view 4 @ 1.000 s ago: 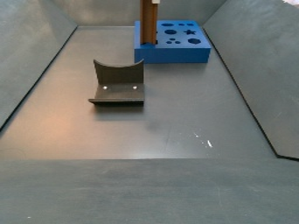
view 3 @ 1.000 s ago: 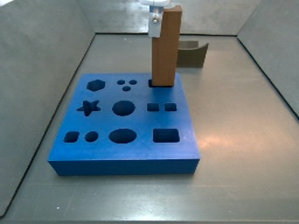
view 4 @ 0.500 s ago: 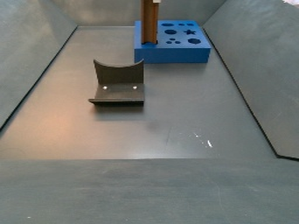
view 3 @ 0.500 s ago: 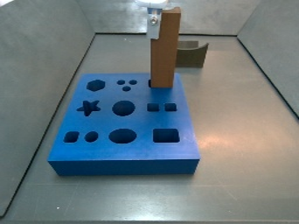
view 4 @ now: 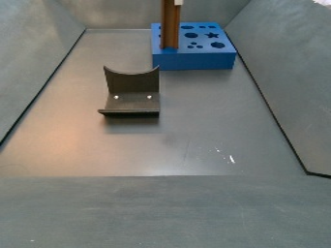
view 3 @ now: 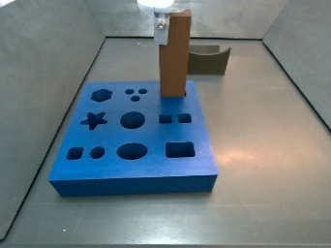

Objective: Insert the arch object.

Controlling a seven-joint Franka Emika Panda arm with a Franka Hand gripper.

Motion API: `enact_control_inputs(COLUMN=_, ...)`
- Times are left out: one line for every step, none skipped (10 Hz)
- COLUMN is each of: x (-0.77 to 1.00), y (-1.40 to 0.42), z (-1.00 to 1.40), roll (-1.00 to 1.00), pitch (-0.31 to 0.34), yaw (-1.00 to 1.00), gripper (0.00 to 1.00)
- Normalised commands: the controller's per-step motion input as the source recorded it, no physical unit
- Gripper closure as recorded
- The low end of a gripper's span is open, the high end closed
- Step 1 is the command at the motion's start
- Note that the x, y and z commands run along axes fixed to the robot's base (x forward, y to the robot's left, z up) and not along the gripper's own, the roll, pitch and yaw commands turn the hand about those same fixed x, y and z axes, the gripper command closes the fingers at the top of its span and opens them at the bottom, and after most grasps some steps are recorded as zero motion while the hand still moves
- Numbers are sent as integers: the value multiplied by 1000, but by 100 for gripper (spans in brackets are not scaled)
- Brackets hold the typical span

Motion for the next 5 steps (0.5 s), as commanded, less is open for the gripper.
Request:
enact_control_inputs(x=240, y=20, z=-349, roll=-3, pitch=0, yaw=26, gripper=100)
enact_control_inputs(x=209, y=29, z=-360, roll=-13, pitch=0, yaw=6, gripper=100)
enact_control_inputs(x=203, y=20, z=-334, roll=-33, pitch=-9, yaw=0, gripper=100)
enact_control_inputs(x=137, y=26, z=-269, roll=-11, pitch=-4, yaw=-26, gripper=100)
enact_control_inputs(x=106, y=20, z=-263, roll=0, pitch=0, yaw=-23, gripper=100)
